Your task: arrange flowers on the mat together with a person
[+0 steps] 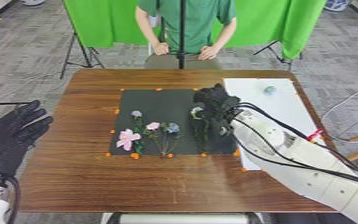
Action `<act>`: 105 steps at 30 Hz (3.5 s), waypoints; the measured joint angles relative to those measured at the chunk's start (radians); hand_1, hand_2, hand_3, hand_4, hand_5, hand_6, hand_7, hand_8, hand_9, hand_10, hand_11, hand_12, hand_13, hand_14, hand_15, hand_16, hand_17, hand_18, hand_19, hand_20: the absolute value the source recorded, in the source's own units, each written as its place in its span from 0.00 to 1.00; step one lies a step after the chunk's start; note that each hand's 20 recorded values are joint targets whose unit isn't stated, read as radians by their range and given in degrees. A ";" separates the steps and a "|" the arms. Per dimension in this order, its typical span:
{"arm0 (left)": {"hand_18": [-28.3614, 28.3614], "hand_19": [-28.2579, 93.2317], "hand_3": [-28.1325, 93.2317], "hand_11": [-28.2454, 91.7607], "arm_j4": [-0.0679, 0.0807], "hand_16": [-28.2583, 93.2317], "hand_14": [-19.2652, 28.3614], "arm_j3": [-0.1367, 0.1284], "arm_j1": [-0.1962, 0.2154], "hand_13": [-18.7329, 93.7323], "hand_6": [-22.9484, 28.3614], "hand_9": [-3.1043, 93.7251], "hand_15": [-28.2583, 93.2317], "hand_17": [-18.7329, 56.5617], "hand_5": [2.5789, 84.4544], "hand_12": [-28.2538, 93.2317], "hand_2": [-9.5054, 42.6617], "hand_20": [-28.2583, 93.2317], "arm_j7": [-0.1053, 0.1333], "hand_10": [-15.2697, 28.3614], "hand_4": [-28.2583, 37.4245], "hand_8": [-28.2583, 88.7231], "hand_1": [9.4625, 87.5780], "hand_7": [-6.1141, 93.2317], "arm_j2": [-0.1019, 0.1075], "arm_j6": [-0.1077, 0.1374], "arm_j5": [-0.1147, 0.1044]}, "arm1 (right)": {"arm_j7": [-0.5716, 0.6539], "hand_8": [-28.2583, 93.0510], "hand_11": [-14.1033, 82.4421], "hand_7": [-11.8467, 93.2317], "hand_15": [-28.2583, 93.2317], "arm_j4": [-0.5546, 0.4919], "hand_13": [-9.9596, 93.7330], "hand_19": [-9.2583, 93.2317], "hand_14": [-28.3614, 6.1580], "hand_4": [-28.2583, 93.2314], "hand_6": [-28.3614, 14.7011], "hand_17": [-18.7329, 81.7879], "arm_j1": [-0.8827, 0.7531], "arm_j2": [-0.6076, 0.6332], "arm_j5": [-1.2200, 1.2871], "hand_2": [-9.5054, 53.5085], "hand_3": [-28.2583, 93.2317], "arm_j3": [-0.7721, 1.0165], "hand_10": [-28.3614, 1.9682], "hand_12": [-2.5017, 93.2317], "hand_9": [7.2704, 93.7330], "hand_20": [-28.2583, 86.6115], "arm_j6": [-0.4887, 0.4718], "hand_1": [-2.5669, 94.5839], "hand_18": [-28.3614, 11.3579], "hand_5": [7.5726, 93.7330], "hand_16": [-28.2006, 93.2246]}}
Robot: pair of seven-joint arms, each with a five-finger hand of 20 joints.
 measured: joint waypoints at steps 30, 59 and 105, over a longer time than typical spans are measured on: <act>0.87 0.59 0.79 0.43 0.000 0.24 0.74 0.000 0.003 0.43 0.53 0.38 0.50 0.17 0.44 0.39 0.21 0.35 0.001 0.66 0.12 0.17 0.25 0.27 0.000 0.000 0.000 | 0.058 0.30 0.75 0.84 0.86 0.043 0.64 0.77 0.59 0.00 0.74 0.42 0.012 -0.022 -0.021 0.00 0.88 -0.042 0.62 0.55 0.57 0.62 0.159 0.45 0.31 0.55 0.43; 0.87 0.59 0.79 0.43 -0.001 0.24 0.74 0.003 -0.005 0.42 0.53 0.38 0.50 0.17 0.44 0.39 0.21 0.35 0.001 0.66 0.12 0.17 0.25 0.27 -0.009 -0.003 0.001 | -0.293 0.13 0.29 0.29 0.39 -0.401 0.40 0.51 0.49 0.03 0.59 0.29 -0.491 0.020 0.608 0.16 0.95 0.677 0.47 0.26 0.37 0.47 -0.122 0.22 0.21 0.39 0.45; 0.87 0.59 0.79 0.43 0.022 0.24 0.74 0.030 -0.049 0.43 0.53 0.38 0.50 0.17 0.44 0.39 0.21 0.35 -0.005 0.66 0.12 0.17 0.25 0.27 -0.025 -0.028 0.003 | -0.278 0.15 0.28 0.28 0.35 -0.607 0.40 0.49 0.49 0.03 0.57 0.28 -1.270 -0.290 1.259 0.10 0.95 1.319 0.47 0.27 0.37 0.47 -0.182 0.24 0.22 0.39 0.50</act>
